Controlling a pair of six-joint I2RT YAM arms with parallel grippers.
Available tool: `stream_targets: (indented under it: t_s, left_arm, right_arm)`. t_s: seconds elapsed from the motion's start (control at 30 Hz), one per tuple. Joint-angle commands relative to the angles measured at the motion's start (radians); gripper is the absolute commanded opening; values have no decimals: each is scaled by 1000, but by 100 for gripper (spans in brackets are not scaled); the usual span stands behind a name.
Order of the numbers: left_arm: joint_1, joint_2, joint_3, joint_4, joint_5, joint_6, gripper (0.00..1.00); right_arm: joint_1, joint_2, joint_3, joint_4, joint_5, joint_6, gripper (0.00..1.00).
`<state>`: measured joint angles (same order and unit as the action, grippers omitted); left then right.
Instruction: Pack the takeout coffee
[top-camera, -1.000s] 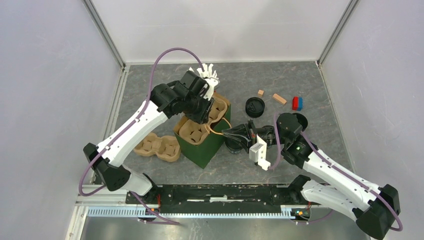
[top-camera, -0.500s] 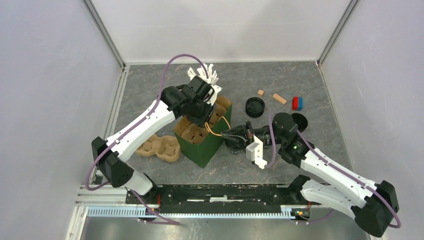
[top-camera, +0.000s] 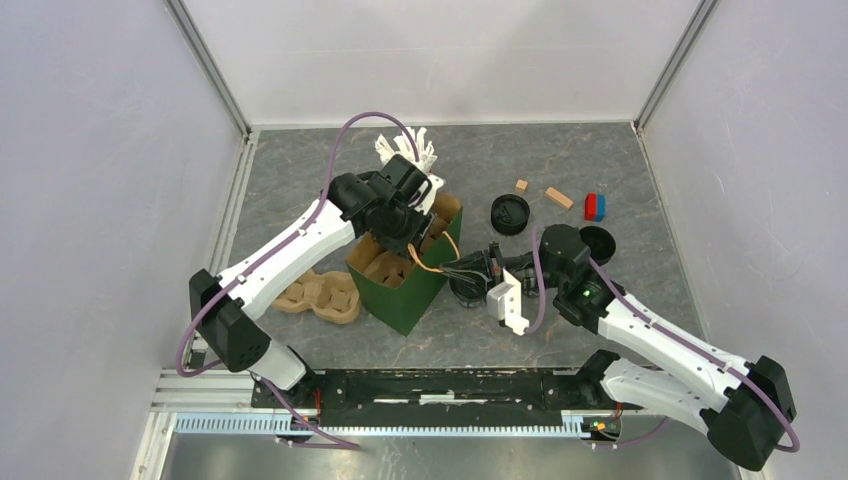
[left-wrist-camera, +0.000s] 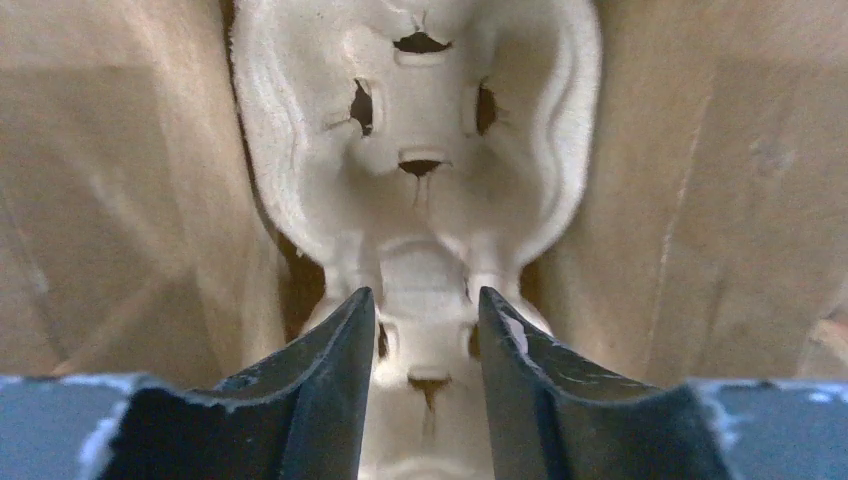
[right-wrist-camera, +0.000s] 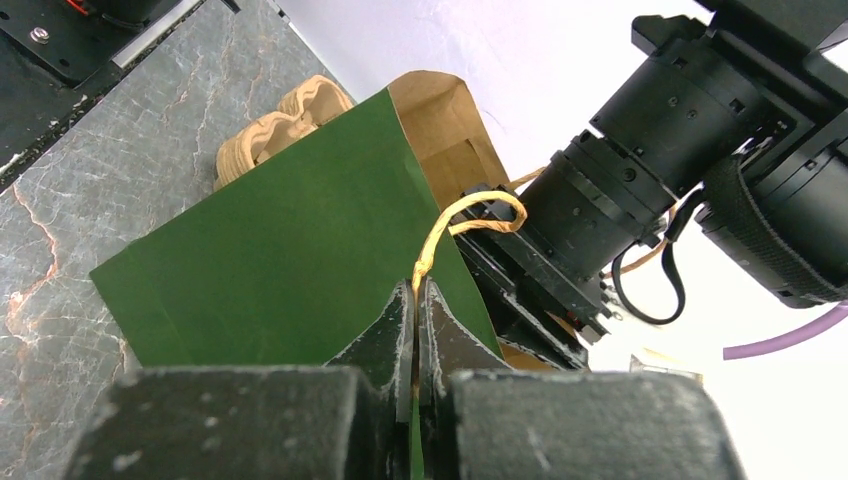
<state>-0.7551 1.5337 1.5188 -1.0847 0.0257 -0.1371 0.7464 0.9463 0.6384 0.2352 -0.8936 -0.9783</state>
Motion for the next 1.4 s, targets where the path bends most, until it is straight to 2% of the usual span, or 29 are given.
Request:
stream_targets:
  t_s: [0.0, 0.03, 0.07, 0.3, 0.53, 0.67, 0.73, 0.77, 0.9, 0.97, 1.03, 1.23, 1.37]
  left_arm:
    - [-4, -26, 80, -8, 4, 31, 54]
    - [-4, -30, 95, -14, 3, 35, 62]
    - [-4, -33, 106, -20, 2, 37, 65]
    - [-4, -57, 165, -35, 31, 29, 67]
    - [-3, -88, 199, -23, 24, 12, 69]
    - [-3, -125, 190, 46, -1, -28, 71]
    - [-2, -150, 179, 82, -3, -56, 73]
    - [-3, -162, 178, 90, -6, -60, 77]
    - [-3, -209, 175, 126, -21, -76, 98]
    - [-3, -227, 190, 128, -36, -87, 100]
    - [-3, -244, 206, 121, -76, -97, 100]
    - [-3, -319, 200, 59, -251, -146, 100]
    - [-3, -388, 147, 46, -289, -170, 100]
  right_arm:
    - [2, 3, -6, -2, 11, -10, 0]
    - [2, 3, -6, -1, 13, -9, 1]
    - [2, 6, -6, 0, 14, -7, 1]
    - [2, 14, -2, 12, 19, 13, 2]
    - [2, 15, -3, 41, 39, 47, 11]
    - [2, 9, -9, 83, 63, 122, 30]
    - [2, -2, -9, 90, 72, 152, 45]
    - [2, -7, -8, 98, 80, 178, 52]
    - [2, -32, 12, 104, 117, 261, 70]
    - [2, -51, 22, 90, 135, 298, 80]
    - [3, -74, 23, 80, 157, 333, 96]
    - [2, -120, 29, 40, 247, 509, 98]
    - [1, -144, 34, -17, 356, 679, 98]
